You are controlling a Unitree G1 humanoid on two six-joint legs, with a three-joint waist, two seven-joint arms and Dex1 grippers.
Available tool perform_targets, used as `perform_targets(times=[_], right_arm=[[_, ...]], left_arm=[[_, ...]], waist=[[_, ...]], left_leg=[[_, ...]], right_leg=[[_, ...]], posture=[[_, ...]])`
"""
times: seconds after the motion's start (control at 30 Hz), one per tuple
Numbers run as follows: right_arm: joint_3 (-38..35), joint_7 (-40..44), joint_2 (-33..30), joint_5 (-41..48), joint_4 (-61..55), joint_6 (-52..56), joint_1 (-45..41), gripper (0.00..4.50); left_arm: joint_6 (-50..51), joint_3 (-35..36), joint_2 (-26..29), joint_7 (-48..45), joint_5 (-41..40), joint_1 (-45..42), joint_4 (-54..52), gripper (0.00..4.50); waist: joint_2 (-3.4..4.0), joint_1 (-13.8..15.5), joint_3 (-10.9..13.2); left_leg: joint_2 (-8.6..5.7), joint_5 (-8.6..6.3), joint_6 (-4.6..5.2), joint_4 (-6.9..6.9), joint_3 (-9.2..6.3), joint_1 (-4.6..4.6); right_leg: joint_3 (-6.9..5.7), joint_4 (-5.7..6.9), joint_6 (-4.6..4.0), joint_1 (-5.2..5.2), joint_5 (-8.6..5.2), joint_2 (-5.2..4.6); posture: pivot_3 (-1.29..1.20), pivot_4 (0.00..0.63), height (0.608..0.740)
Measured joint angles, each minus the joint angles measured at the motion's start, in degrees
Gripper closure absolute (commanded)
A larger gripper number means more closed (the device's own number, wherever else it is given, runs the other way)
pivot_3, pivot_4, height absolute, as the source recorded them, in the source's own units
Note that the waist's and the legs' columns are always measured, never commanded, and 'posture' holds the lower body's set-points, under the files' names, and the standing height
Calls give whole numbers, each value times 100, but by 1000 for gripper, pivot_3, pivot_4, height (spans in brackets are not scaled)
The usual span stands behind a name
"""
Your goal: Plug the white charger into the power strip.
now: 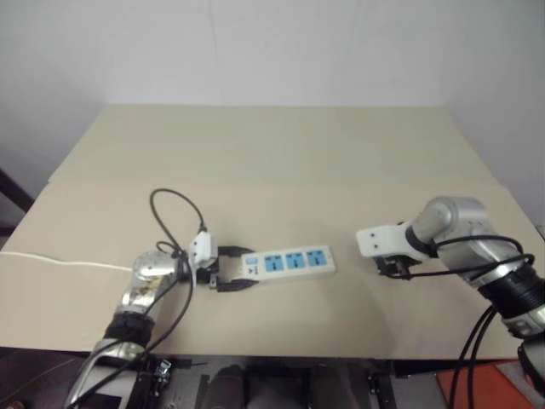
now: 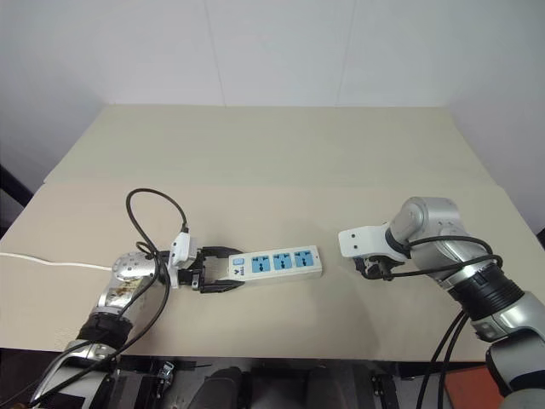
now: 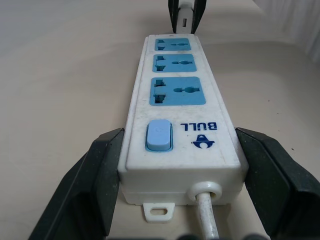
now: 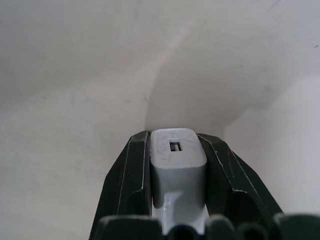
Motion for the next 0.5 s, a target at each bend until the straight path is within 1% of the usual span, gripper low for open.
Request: perform_targets(times=[0.1,0.17,0.23,0.33,0.4,0.5], right_arm=[[-822,-199,513,808,-181,463,-12,3387],[-1552,-454,1030,1520,-327,833,-43,3387],[-2065,-685,1405,2092,-401,1165,-88,3387],[-2909,-983,2172,3217,-411,1744,-83,3387],[-3232,-1086,2679,3858,-386,1828,37,3387],[-3427,-1251,3410,4484,-180,1782,318,3387]], left_arm=[[-71,-31,-3,-118,14,-141,199,1286],[-168,-55,-24,-200,20,-228,344,1286],[-245,-83,-31,-302,21,-309,466,1286],[-387,-129,-36,-512,21,-452,686,1286],[-449,-135,-43,-599,21,-514,789,1286],[-491,-131,-63,-637,20,-554,873,1286]], waist=[[0,-2,0],[0,11,0],[-2,19,-2],[-2,14,-3],[-2,13,-4],[0,12,-5]], left_leg=[[2,1,0,1,-3,3],[3,1,-1,4,-10,2],[3,1,-1,7,-13,1],[1,1,0,7,-16,-2],[2,1,0,5,-19,-2],[2,1,0,4,-23,-2]], right_leg=[[0,5,-4,2,3,3],[-6,5,-6,6,4,4],[-11,3,-6,9,4,3],[-11,4,-7,8,5,0],[-15,4,-7,9,5,1],[-19,6,-7,8,6,1]], posture=[[0,150,740],[0,150,740],[0,150,740],[0,150,740],[0,150,740],[0,150,740]])
